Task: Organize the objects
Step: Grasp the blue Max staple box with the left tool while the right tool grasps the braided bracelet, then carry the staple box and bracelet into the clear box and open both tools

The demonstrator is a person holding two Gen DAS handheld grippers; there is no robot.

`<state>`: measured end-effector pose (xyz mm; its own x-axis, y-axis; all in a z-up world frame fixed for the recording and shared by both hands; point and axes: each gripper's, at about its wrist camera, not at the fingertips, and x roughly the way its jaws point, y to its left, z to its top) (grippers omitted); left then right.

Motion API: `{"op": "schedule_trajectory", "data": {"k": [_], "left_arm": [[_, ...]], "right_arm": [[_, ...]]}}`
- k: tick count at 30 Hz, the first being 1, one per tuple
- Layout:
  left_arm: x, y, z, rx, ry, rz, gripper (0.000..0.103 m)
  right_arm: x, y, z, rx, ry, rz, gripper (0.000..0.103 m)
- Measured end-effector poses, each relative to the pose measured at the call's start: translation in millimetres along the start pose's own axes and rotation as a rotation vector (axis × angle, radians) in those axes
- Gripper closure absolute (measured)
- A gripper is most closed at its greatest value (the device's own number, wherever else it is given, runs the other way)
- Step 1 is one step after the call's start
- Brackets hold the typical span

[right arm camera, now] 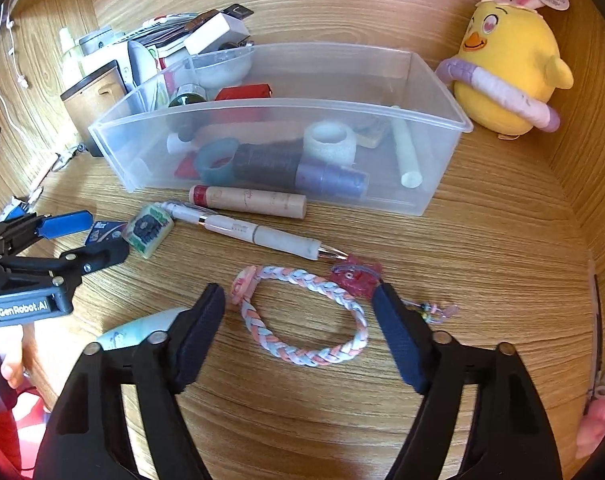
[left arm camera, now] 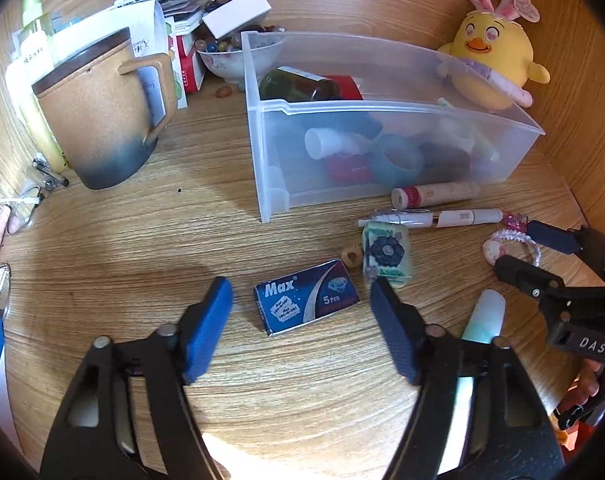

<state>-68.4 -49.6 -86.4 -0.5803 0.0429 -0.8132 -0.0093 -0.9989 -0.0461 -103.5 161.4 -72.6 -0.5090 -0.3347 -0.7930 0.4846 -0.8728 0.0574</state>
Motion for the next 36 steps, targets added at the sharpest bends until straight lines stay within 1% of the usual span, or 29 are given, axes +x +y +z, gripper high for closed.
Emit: {"op": "schedule_trajectory", "data": {"k": [2, 4, 9, 11, 12, 14, 17, 19, 27, 31, 33, 35, 36], "left_arm": [[-1.1, 1.0, -1.2, 0.0, -0.006, 0.003, 0.047], [-2.1, 1.8, -2.0, -0.004, -0.011, 0.008, 0.051], [-5.2, 2.7, -5.7, -0.016, -0.019, -0.007, 0.051], [-6.1, 3.2, -7.1, -0.023, -0.023, -0.011, 0.052], [-6.4, 3.2, -7.4, -0.026, -0.024, -0.014, 0.052], [-7.4, 4.6, -8.2, -0.041, -0.027, -0.022, 0.052], [-9.4, 7.1, -9.3, -0.066, -0.032, -0.036, 0.052], [-12.2, 8.5, -10.0, -0.079, -0.04, -0.038, 0.052], [-36.3, 7.0, -4.3, -0.099, -0.112, -0.04, 0.052], [-46.3, 0.7, 1.1, -0.084, -0.15, -0.039, 0.052], [-49.7, -2.8, 4.1, -0.076, -0.164, -0.044, 0.052], [-53.7, -4.5, 5.9, -0.073, -0.177, -0.051, 0.052], [-55.4, -6.2, 7.4, -0.069, -0.185, -0.056, 0.052]], "right_arm": [[-3.1, -2.9, -2.0, -0.002, -0.005, -0.001, 0.043], [-5.6, -6.1, -4.2, -0.001, -0.009, -0.003, 0.048], [-12.6, -15.9, -11.4, 0.017, -0.021, -0.002, 0.064], [-14.8, -19.4, -13.7, 0.028, -0.025, 0.002, 0.073], [-16.1, -22.0, -15.0, 0.035, -0.028, 0.005, 0.076], [-18.4, -26.9, -17.1, 0.052, -0.03, 0.013, 0.087], [-20.3, -31.6, -19.2, 0.08, -0.032, 0.037, 0.092], [-22.5, -34.9, -21.5, 0.09, -0.038, 0.03, 0.094], [-36.1, -40.8, -24.1, 0.106, -0.073, 0.034, 0.096], [-40.8, -37.0, -20.7, 0.107, -0.051, 0.1, 0.095], [-40.7, -33.9, -16.9, 0.113, -0.035, 0.152, 0.087], [-39.7, -29.3, -14.9, 0.107, -0.042, 0.157, 0.067], [-38.5, -25.9, -13.7, 0.098, -0.049, 0.147, 0.064]]}}
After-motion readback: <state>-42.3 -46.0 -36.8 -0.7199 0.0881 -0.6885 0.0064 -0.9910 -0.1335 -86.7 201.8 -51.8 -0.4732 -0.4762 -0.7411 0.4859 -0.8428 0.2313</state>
